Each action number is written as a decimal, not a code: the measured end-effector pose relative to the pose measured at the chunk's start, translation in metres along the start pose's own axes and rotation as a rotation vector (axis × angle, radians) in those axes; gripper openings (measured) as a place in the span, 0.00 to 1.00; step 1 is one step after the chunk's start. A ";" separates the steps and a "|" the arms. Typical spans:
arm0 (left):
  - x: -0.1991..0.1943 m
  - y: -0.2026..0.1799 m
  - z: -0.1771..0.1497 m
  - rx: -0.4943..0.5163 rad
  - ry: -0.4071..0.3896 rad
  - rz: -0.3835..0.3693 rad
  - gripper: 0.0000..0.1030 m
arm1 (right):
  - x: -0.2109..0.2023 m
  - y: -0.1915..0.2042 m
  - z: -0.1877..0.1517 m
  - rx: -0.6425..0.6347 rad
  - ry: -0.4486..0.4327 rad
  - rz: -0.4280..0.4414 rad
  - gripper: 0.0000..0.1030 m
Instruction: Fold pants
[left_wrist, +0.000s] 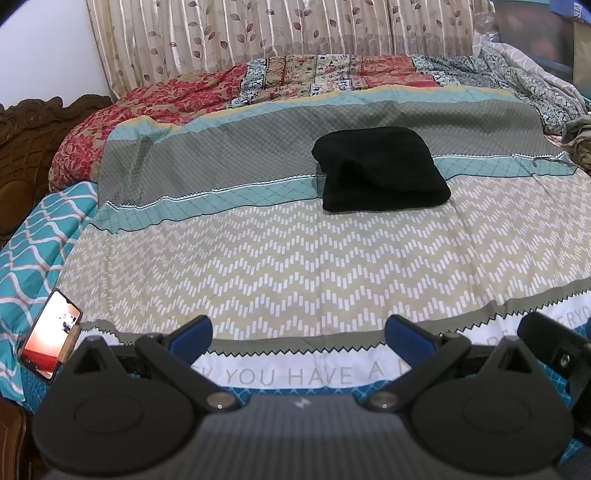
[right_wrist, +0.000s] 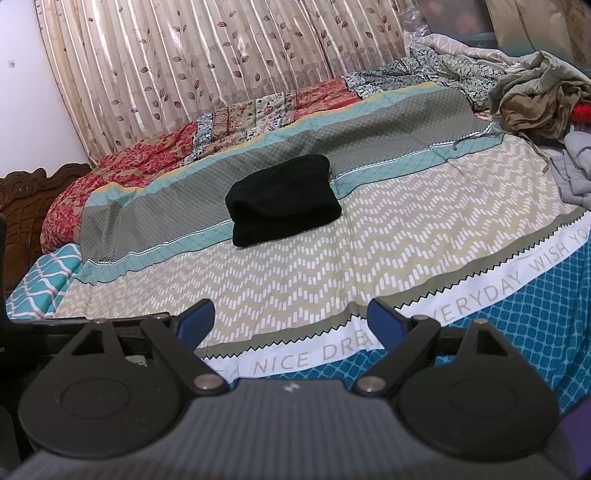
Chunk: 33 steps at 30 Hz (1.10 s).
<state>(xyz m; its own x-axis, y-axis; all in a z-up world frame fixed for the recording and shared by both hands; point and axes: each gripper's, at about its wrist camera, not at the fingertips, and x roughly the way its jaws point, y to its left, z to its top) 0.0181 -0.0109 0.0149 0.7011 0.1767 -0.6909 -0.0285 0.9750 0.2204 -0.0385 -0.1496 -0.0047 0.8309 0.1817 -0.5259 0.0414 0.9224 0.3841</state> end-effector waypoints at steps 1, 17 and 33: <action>0.000 0.000 0.000 0.000 0.001 0.000 1.00 | 0.000 0.000 0.000 0.001 -0.001 0.000 0.89; -0.002 -0.001 -0.001 -0.001 -0.002 -0.005 1.00 | 0.000 -0.001 0.000 0.006 -0.001 0.001 0.89; -0.006 0.000 -0.001 -0.011 -0.011 -0.018 1.00 | -0.001 -0.001 0.000 0.007 -0.008 0.001 0.89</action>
<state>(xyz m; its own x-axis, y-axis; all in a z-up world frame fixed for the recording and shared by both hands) 0.0134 -0.0119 0.0186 0.7096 0.1576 -0.6867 -0.0234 0.9794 0.2006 -0.0398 -0.1503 -0.0046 0.8353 0.1800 -0.5194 0.0442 0.9198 0.3898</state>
